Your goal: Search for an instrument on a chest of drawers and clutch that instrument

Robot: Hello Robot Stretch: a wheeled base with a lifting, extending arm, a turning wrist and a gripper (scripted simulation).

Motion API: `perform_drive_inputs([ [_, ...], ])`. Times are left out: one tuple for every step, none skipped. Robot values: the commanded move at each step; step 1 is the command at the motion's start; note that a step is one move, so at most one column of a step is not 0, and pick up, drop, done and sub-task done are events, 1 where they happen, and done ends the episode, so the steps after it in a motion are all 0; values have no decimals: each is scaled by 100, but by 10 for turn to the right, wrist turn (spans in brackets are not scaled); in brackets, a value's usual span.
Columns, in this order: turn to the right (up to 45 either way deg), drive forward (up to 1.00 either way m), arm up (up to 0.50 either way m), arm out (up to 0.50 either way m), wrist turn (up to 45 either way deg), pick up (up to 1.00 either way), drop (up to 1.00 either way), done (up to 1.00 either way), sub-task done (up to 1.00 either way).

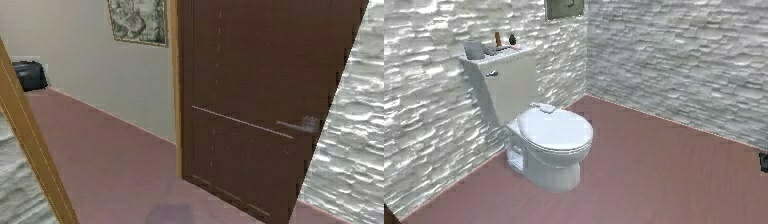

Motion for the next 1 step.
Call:
perform_drive_inputs([
  [60, 0, 0, 0, 0, 0, 0, 0, 0],
])
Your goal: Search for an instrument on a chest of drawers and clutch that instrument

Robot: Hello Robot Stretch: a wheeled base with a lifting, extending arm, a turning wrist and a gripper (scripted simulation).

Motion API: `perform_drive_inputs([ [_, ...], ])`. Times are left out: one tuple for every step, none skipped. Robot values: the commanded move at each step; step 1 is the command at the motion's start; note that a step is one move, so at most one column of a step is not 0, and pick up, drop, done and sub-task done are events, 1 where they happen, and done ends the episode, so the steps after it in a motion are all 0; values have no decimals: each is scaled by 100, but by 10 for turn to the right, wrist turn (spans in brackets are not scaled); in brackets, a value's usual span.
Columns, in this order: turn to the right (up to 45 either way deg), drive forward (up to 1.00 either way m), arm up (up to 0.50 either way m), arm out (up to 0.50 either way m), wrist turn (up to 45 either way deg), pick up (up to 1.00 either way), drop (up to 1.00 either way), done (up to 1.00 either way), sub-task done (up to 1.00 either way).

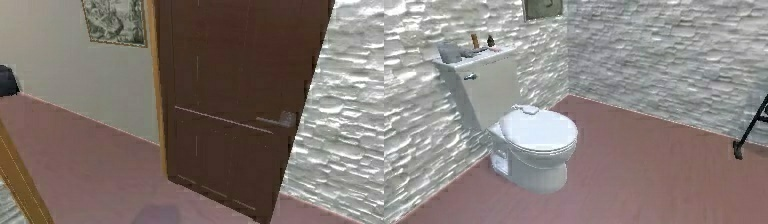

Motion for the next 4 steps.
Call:
perform_drive_inputs([
  [30, 0, 0, 0, 0, 0, 0, 0, 0],
  [0, 65, 0, 0, 0, 0, 0, 0, 0],
  [-420, 0, 0, 0, 0, 0, 0, 0, 0],
  [0, 45, 0, 0, 0, 0, 0, 0, 0],
])
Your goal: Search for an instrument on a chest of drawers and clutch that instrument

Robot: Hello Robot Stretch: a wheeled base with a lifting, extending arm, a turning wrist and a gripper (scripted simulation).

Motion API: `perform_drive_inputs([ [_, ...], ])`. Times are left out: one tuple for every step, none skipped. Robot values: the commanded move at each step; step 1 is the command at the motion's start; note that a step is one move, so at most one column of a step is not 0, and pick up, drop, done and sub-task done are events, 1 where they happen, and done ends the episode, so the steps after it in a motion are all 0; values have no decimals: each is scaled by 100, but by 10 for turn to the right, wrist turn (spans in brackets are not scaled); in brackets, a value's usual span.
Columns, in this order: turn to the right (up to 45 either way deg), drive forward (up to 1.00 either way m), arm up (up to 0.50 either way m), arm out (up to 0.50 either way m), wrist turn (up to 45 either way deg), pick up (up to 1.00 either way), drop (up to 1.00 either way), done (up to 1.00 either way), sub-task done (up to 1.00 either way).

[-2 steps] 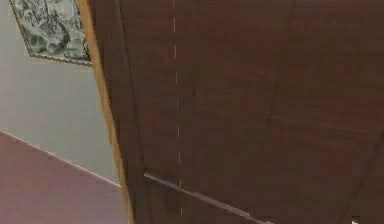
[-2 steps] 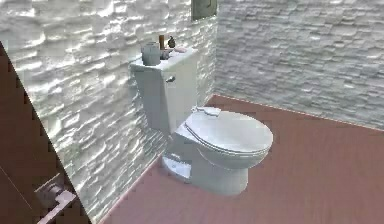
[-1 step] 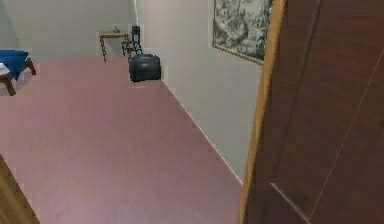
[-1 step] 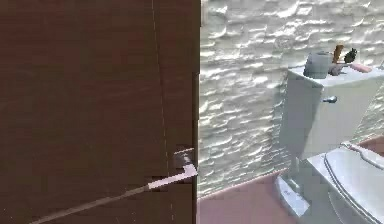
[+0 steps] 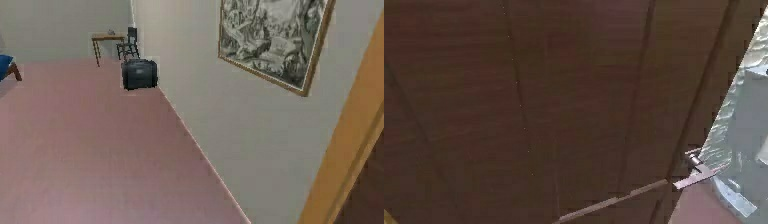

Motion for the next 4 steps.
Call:
perform_drive_inputs([
  [-180, 0, 0, 0, 0, 0, 0, 0, 0],
  [0, 30, 0, 0, 0, 0, 0, 0, 0],
  [-450, 0, 0, 0, 0, 0, 0, 0, 0],
  [-90, 0, 0, 0, 0, 0, 0, 0, 0],
])
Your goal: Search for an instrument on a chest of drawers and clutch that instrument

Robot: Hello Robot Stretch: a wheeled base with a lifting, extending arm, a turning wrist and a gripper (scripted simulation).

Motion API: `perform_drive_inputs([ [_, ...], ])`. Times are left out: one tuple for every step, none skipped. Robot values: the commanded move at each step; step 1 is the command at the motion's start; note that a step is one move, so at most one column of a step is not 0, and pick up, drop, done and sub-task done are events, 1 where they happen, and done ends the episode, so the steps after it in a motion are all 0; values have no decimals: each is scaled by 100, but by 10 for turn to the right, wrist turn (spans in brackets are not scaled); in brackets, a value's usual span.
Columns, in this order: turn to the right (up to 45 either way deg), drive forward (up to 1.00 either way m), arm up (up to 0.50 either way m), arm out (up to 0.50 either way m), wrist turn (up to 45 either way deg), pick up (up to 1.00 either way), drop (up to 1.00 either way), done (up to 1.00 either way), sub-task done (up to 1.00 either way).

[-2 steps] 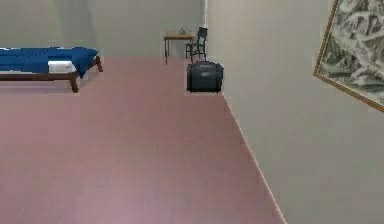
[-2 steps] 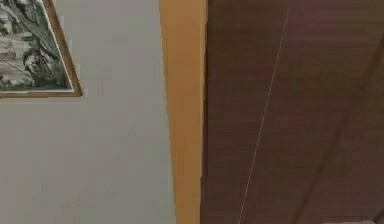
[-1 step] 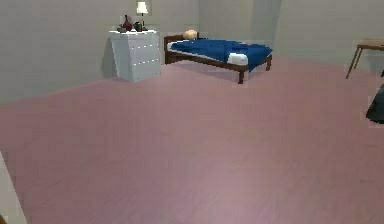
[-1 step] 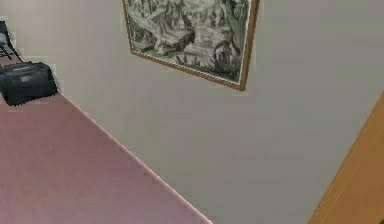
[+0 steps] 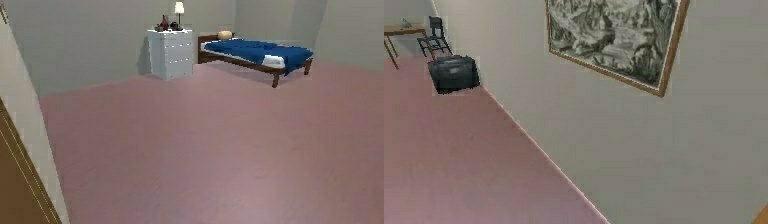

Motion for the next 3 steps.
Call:
perform_drive_inputs([
  [0, 25, 0, 0, 0, 0, 0, 0, 0],
  [-90, 0, 0, 0, 0, 0, 0, 0, 0],
  [0, 100, 0, 0, 0, 0, 0, 0, 0],
])
